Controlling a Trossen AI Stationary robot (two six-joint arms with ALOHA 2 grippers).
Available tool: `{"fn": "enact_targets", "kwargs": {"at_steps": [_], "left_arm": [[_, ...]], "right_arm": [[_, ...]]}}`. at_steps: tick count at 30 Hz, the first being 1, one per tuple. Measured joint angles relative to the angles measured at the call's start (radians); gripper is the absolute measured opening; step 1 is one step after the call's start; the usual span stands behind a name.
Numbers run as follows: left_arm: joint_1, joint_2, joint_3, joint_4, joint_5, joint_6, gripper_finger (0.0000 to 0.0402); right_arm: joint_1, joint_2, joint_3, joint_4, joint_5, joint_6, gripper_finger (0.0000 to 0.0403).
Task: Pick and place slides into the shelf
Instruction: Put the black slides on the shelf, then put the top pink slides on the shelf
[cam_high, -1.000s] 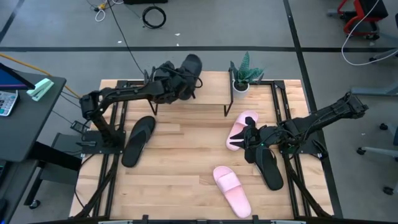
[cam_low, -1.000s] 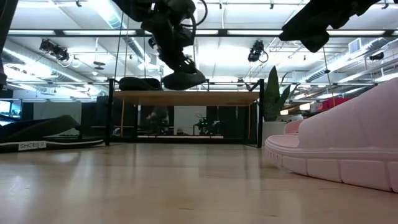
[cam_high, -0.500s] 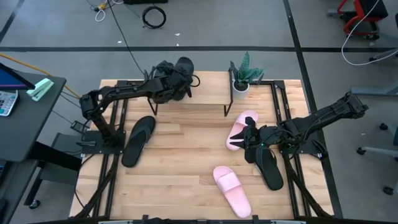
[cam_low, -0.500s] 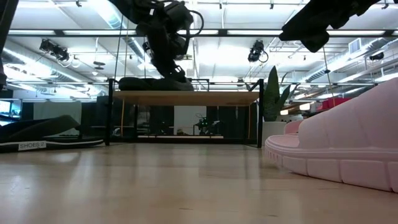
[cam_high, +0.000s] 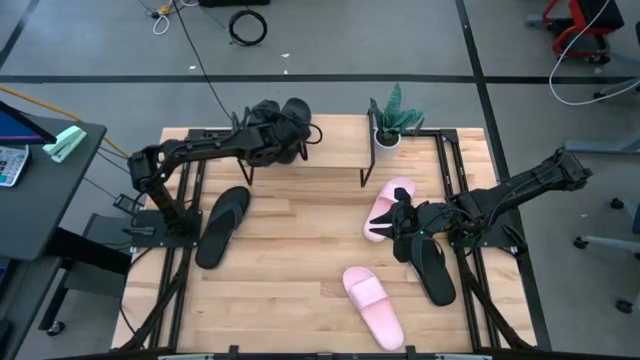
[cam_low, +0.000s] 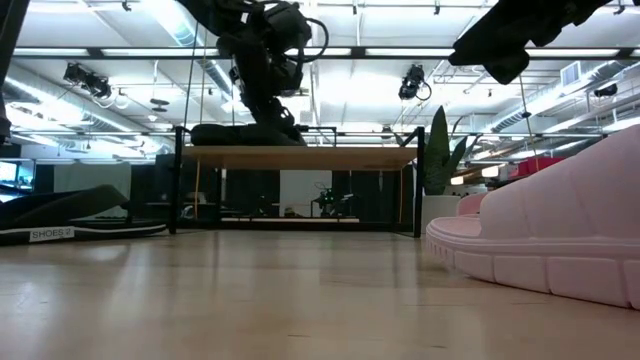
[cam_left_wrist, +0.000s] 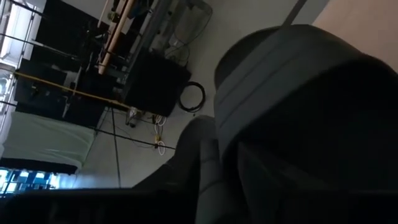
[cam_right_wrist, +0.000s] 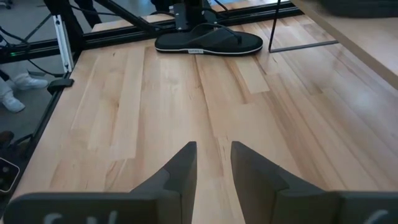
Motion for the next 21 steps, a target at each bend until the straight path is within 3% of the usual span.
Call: {"fn": "enact_targets", "kwargs": {"at_steps": [5,13,18,21], "left_arm": [[-0.024,-0.001,0.0,-0.005,-0.008,0.001,0.015],[-0.129,-0.016,0.002,-0.004,-0.202,0.077,0.0171],[-0.246,-0.042,0.058,-0.037,-0.195,0.078,0.0174],[-0.337,-0.047,0.128,-0.072,-0.091,0.016,0.0173]], "right_arm": [[0.0,0.0,0.0,0.0,0.0,0.0,0.0105],[0.0,0.0,0.0,0.0,0.0,0.0,0.0105],[0.0,0.0,0.0,0.001,0.005,0.005,0.0105],[0.0,0.001,0.0,0.0,0.014,0.038,0.0105]]}}
